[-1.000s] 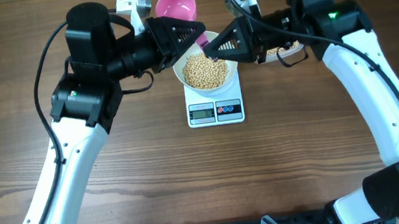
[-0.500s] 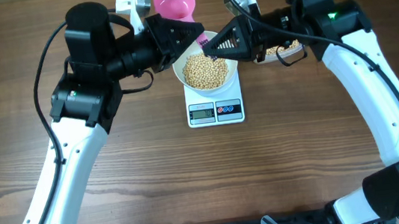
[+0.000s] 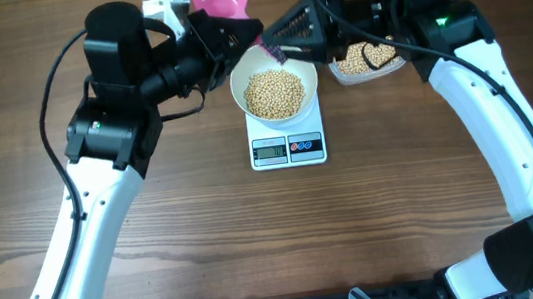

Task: Scoop item into bowl and weigh 150g on scale

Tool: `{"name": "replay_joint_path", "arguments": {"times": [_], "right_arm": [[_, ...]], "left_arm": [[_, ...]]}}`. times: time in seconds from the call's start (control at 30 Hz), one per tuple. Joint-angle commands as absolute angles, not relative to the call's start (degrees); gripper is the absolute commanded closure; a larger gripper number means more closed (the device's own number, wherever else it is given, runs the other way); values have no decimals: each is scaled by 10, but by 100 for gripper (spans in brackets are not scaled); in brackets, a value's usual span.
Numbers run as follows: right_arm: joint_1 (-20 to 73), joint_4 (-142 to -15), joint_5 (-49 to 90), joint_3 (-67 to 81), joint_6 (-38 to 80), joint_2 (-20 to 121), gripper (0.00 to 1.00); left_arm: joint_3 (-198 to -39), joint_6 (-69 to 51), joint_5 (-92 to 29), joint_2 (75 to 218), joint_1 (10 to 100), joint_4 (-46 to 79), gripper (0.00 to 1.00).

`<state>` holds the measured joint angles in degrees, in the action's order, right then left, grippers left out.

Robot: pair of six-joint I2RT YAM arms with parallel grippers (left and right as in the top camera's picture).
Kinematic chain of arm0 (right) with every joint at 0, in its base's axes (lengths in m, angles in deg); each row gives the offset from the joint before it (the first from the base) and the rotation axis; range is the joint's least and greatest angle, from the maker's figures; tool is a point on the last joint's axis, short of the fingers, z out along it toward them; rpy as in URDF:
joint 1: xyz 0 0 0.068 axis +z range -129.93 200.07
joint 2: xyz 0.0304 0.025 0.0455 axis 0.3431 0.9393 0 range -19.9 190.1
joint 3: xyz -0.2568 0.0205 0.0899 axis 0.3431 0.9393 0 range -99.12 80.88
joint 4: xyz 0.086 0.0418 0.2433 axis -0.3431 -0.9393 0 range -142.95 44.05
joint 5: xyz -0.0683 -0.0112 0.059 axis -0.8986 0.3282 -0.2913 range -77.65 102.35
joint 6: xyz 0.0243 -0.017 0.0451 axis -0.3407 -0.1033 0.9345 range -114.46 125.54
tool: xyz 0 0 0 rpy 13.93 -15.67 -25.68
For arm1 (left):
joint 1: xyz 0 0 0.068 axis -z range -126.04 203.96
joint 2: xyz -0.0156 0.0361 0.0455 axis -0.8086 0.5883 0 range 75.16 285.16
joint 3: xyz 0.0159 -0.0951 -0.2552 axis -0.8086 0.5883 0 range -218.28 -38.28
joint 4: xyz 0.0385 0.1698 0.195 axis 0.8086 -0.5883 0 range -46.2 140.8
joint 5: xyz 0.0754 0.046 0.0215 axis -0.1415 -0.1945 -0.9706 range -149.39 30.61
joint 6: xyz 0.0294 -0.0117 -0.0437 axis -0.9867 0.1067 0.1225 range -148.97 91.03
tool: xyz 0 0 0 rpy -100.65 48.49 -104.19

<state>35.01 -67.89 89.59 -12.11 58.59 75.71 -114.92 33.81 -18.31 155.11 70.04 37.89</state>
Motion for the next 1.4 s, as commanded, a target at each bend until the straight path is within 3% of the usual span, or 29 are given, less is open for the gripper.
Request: {"name": "replay_joint_path", "arguments": {"times": [0.0, 0.2, 0.3, 0.47, 0.87, 1.07, 1.37], "right_arm": [[349, -645, 832, -132, 671, 748, 55], [350, -647, 778, -132, 692, 748, 54], [350, -646, 760, -132, 719, 748, 64], [350, -644, 736, -132, 735, 748, 68], [352, -644, 728, -132, 761, 748, 68], [352, -643, 726, -132, 763, 748, 75], [352, -631, 730, -132, 787, 748, 74]], "left_arm": [[-1144, 393, -295, 1556, 702, 365, 96], [-1144, 412, -321, 1556, 702, 412, 96], [-1144, 425, -342, 1556, 703, 425, 96], [-1144, 425, -362, 1556, 705, 425, 96], [-1144, 482, -356, 1557, 718, 436, 96], [-1144, 483, -349, 1557, 717, 438, 96], [-1144, 497, -353, 1558, 721, 440, 96]]}}
